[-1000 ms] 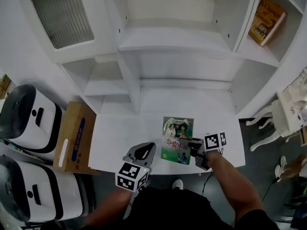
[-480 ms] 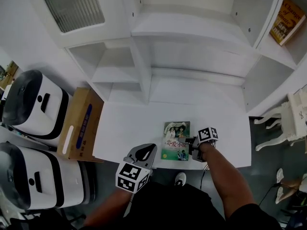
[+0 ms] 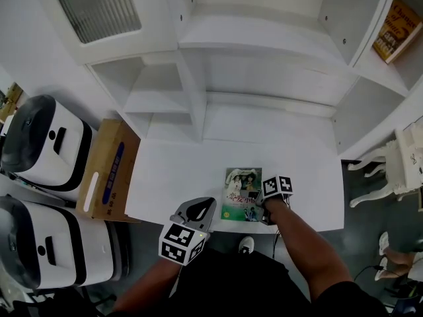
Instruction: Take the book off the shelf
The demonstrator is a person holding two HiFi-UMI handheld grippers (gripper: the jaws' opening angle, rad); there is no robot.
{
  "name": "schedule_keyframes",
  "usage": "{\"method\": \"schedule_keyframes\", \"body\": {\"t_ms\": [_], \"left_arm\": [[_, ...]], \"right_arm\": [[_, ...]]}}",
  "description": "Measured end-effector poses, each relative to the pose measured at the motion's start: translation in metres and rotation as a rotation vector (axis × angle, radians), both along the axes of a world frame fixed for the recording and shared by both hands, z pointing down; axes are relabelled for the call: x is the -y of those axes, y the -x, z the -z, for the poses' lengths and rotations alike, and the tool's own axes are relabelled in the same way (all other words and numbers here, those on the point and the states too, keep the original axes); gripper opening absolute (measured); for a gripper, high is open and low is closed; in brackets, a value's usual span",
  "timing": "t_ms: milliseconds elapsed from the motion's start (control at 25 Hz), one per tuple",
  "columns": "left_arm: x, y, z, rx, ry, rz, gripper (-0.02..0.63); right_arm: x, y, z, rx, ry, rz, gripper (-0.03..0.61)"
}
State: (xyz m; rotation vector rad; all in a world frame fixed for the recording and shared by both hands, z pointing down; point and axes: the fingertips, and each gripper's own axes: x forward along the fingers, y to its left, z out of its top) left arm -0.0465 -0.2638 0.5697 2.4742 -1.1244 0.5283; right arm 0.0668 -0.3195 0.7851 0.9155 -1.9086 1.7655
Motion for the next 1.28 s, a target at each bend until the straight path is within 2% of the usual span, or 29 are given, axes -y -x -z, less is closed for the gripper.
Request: {"method": "schedule_keyframes", "body": {"t_ms": [80,320,480,560,680,800,1040,1080,1120,1160,1200,1280], "left_arm": [[0.0,-0.003,0.001,0.002,-0.004,-0.011,0.011],[0.004,-0.002,0.003,0.006,-0.013,-0.016,0.011],[0.003,-0.004,0.003,0.004,-0.014,-0.017,0.011],[0.001,-0.006,0.002,0.004,-0.013,-0.02,0.011],[0.001,-0.011,0.001,-0.003,-0.011,-0.017,0.011],[0.001,-0.018,0.005,-0.013,-0.018,-0.016,0.011],[0.003,-0.033,0.019,-0.071,-0.018,-0.007,0.011],[0.003,-0.036,0.022,-0.088,-0.015,-0.005,0.011],[0.003,-0.039,0.025,-0.102,-0.017,-0.004,0.011],[0.002,-0.041,0.029,-0.11,-0.023,-0.003,0.011],[0.001,-0.044,0.033,-0.111,-0.031,-0.003,0.011],[-0.001,-0.049,0.039,-0.106,-0.048,0.005,0.011]], "right_arm": [[-0.003,0.0,0.0,-0.061,-0.002,0.044,0.235],[-0.01,-0.015,-0.004,-0.266,-0.058,0.186,0.253],[-0.006,-0.032,-0.002,-0.37,-0.132,0.215,0.258],[-0.003,-0.039,0.004,-0.389,-0.176,0.208,0.258],[-0.001,-0.044,0.019,-0.349,-0.236,0.162,0.258],[0.001,-0.048,0.048,-0.266,-0.347,0.09,0.256],[-0.005,-0.067,0.152,-0.095,-0.671,-0.031,0.252],[-0.01,-0.072,0.171,-0.08,-0.723,-0.047,0.236],[-0.017,-0.079,0.188,-0.076,-0.769,-0.062,0.179],[-0.025,-0.086,0.202,-0.074,-0.805,-0.075,0.088],[-0.033,-0.092,0.214,-0.069,-0.833,-0.084,0.055],[-0.049,-0.101,0.231,-0.06,-0.865,-0.093,0.041]]}}
